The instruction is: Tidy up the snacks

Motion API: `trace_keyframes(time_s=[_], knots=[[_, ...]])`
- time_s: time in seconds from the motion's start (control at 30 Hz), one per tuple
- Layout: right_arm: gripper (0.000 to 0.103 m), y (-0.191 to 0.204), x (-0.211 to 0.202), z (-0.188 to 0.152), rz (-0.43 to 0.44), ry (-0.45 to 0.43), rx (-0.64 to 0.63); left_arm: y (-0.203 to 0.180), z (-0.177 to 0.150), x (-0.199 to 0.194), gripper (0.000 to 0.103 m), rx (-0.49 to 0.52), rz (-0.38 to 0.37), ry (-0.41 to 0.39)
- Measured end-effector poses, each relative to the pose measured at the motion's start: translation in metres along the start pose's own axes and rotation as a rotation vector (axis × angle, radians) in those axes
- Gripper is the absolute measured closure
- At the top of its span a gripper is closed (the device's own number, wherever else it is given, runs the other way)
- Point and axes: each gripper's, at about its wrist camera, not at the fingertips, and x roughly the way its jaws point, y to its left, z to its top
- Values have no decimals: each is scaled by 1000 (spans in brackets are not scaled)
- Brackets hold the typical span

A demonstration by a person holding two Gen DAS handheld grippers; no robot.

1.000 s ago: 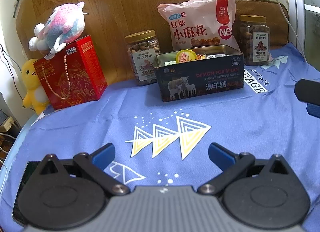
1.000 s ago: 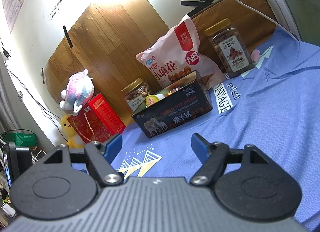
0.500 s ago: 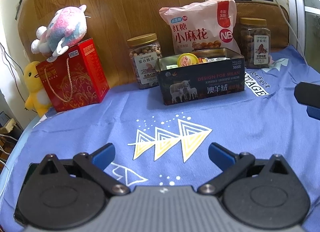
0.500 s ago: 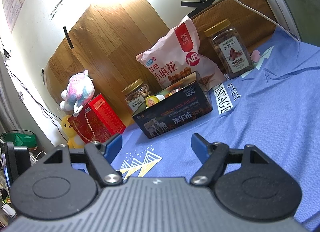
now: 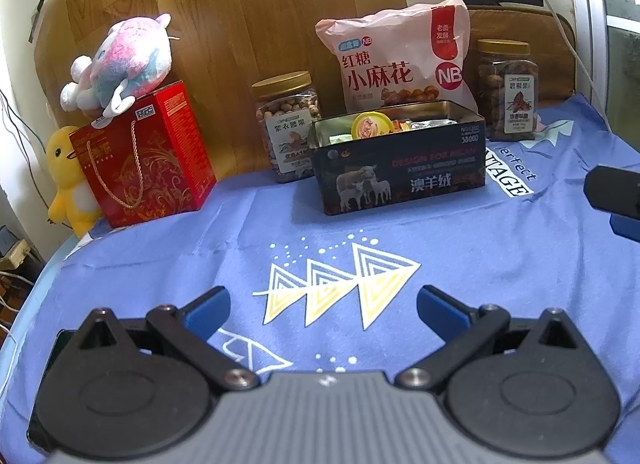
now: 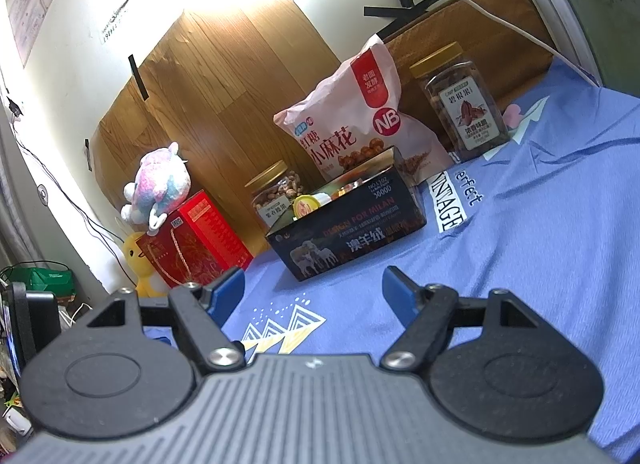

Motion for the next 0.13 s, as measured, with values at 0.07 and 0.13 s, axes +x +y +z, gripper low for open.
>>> trace_keyframes(time_s=[0.07,0.13], knots=[[25,0,0,0,1,0,0,0,0,-1,0,1,-6,-4],[25,0,0,0,1,0,-2,-2,0,-2,0,6,-7,-12]])
